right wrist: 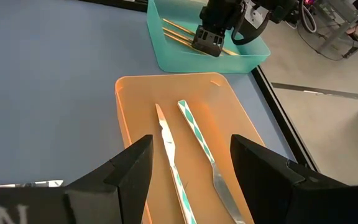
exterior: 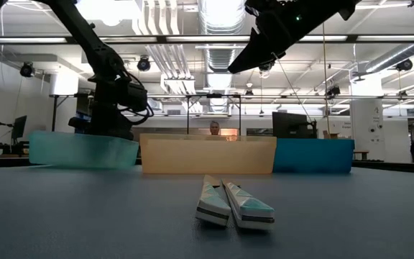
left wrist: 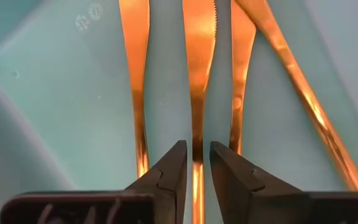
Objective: Sort silverware by color (type)
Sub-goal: Put the gold knife into the green bin, then put the white knife in the orange bin
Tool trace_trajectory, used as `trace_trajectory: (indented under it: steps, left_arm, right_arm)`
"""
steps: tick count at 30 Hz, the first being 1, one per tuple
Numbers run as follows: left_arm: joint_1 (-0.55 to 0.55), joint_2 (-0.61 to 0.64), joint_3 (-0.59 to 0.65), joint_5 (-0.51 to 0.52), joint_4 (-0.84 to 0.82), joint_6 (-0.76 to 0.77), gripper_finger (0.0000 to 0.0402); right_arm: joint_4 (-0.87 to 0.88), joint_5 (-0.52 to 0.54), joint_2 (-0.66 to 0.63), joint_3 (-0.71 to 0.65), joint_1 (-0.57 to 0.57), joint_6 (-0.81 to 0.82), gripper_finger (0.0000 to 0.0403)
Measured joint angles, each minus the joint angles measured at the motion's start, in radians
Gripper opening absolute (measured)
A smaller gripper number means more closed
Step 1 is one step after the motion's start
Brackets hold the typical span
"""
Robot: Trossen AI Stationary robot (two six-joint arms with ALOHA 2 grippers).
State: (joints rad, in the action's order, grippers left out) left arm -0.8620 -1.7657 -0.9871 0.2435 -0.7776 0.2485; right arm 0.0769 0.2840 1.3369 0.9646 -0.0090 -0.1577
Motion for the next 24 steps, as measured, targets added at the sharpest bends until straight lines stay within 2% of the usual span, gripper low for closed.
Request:
trace_trajectory:
  steps: [9, 16, 24]
  left_arm:
    - [0.003, 0.049, 0.005, 0.027, 0.003, 0.001, 0.0085]
    - [0.009, 0.198, 0.006, 0.127, -0.005, 0.006, 0.0109]
    - [0.039, 0.374, 0.005, 0.124, -0.005, 0.034, 0.0128]
  right_arm:
    - [0.000, 0.000, 0.000, 0.000, 0.000, 0.000, 0.0205]
    - [-0.007, 0.004, 0.000, 0.000, 0.000, 0.000, 0.0205]
    - [-0.008, 0.004, 0.000, 0.000, 0.000, 0.000, 0.0205]
